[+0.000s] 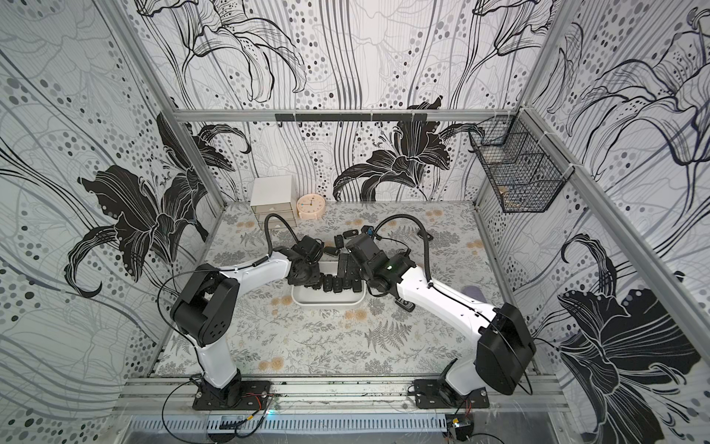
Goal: Place the car key into the storage box
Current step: Place the car key in the storage box.
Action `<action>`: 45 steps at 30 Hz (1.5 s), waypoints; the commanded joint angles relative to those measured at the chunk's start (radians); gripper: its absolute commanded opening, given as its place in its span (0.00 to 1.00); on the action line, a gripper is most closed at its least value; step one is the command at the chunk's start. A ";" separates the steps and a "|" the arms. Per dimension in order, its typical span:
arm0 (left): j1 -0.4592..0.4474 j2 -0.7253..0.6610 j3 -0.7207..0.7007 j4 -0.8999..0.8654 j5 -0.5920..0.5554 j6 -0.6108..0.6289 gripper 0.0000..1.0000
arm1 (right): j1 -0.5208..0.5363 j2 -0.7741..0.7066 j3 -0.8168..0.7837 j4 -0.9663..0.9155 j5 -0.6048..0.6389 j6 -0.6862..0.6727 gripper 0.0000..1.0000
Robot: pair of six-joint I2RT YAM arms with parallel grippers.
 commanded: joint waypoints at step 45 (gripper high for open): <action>-0.033 -0.064 -0.079 -0.062 0.044 -0.052 0.34 | -0.003 0.012 0.010 -0.033 0.017 0.016 1.00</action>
